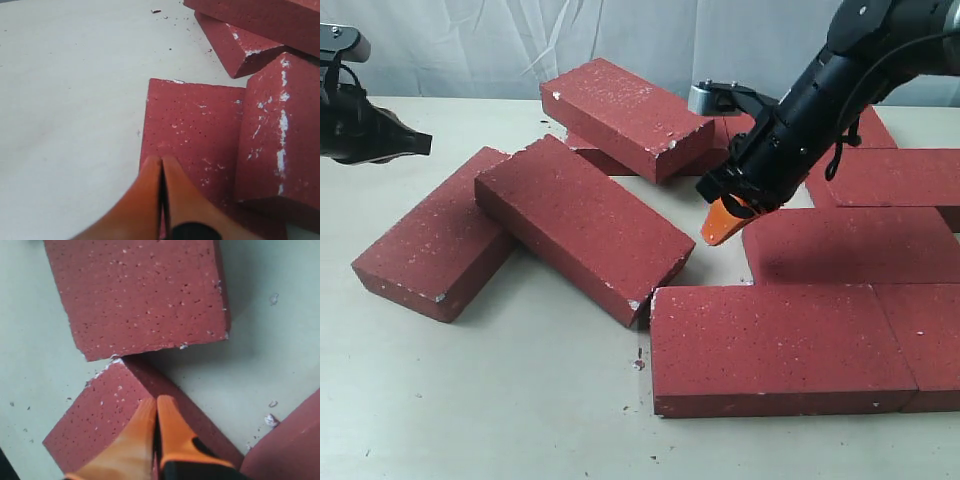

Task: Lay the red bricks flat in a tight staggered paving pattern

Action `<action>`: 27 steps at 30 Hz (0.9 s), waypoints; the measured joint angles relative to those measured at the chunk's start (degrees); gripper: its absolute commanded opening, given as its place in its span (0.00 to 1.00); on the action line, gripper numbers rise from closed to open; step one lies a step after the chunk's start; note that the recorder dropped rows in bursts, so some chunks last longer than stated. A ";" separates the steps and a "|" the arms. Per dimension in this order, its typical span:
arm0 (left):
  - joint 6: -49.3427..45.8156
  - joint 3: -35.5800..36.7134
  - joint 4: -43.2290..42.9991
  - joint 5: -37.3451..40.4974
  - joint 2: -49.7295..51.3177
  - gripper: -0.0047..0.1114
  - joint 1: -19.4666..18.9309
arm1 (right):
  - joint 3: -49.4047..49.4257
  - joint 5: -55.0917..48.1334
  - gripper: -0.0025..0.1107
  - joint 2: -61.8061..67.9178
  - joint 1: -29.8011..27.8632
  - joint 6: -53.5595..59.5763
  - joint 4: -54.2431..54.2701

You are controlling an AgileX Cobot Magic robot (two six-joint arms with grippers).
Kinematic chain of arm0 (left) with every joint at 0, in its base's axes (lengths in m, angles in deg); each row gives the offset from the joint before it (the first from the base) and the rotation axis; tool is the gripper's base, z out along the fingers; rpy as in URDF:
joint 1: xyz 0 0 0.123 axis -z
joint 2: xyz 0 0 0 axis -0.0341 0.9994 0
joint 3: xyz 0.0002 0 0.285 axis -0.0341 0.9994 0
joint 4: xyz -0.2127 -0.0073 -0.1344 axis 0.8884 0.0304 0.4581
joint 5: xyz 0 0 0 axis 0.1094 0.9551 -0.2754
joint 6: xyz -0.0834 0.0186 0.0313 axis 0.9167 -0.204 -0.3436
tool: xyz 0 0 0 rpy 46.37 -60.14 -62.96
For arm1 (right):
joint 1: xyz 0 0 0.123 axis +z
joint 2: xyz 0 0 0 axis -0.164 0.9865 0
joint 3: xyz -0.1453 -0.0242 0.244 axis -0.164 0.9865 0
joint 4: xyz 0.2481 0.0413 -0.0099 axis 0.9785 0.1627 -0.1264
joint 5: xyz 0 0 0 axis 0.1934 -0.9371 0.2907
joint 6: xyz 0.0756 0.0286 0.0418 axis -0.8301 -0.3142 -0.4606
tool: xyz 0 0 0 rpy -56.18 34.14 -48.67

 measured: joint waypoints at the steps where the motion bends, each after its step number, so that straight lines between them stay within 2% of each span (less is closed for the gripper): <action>1: -0.21 -0.48 0.26 1.22 0.61 0.04 0.00 | 0.55 0.76 0.02 0.00 0.00 0.00 0.00; 6: -0.42 -3.18 0.39 3.51 3.25 0.04 0.51 | 3.47 5.91 0.02 0.00 0.57 0.42 -1.42; 10: -0.37 -4.64 0.05 3.37 5.00 0.04 1.33 | 5.23 8.08 0.02 0.00 3.44 0.42 -7.47; 16: -0.46 -5.10 0.00 2.95 5.87 0.04 2.51 | 5.21 10.96 0.02 0.00 7.36 0.65 -10.41; 27: -0.46 -5.60 -0.92 2.10 7.17 0.04 4.57 | 5.21 12.02 0.02 1.05 7.73 0.76 -12.79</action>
